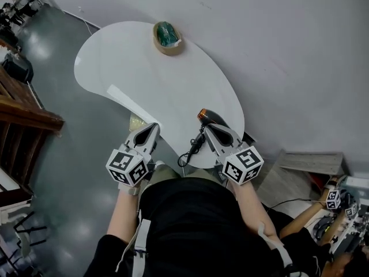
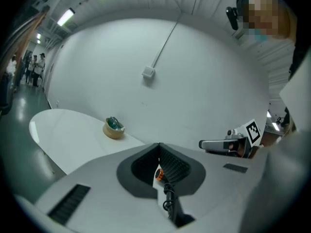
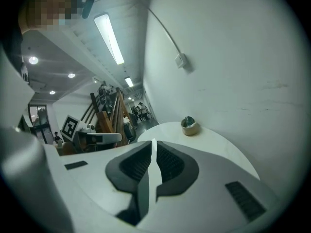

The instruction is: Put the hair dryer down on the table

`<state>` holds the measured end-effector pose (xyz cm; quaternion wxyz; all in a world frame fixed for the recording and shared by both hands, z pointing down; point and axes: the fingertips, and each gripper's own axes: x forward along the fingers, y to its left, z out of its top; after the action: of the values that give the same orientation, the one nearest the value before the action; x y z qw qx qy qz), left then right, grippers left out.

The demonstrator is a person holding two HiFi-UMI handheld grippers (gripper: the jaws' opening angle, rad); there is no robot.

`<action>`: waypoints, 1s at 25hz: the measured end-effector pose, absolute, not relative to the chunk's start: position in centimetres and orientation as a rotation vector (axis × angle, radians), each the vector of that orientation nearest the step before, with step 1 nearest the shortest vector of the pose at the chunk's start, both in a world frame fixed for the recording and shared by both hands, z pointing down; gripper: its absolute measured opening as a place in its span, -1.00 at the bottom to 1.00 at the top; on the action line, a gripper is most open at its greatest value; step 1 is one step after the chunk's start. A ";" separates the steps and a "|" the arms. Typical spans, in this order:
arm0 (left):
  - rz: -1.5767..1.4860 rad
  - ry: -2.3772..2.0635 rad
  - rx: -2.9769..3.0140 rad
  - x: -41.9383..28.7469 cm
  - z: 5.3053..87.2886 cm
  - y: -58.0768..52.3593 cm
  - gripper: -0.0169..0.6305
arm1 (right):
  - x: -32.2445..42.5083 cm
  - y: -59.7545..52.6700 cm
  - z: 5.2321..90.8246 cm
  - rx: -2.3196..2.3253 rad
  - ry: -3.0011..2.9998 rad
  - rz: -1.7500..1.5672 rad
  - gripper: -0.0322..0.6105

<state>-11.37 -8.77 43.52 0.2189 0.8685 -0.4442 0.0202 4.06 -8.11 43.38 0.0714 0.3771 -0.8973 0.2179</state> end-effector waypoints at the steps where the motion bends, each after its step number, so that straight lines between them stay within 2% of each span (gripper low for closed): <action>1: 0.072 -1.240 2.429 -11.7 42.9 -8.8 -0.91 | 3.5 -8.1 42.8 1.126 -2.709 0.639 -0.76; 6: 0.139 -1.293 2.521 -12.8 40.8 -8.9 -0.91 | 1.2 -8.2 40.6 1.091 -2.742 0.547 -0.76; 12: 0.059 -1.320 2.546 -14.2 38.4 -9.1 -0.91 | -1.0 -8.3 39.0 1.050 -2.766 0.456 -0.76; 25: 0.129 -1.367 2.566 -16.1 38.2 -8.0 -0.91 | -4.9 -7.8 39.1 0.969 -2.782 0.449 -0.76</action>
<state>-16.14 -7.96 38.19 0.1154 0.8759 -0.4665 0.0440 -4.92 -7.80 39.14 0.0806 0.3240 -0.9306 0.1502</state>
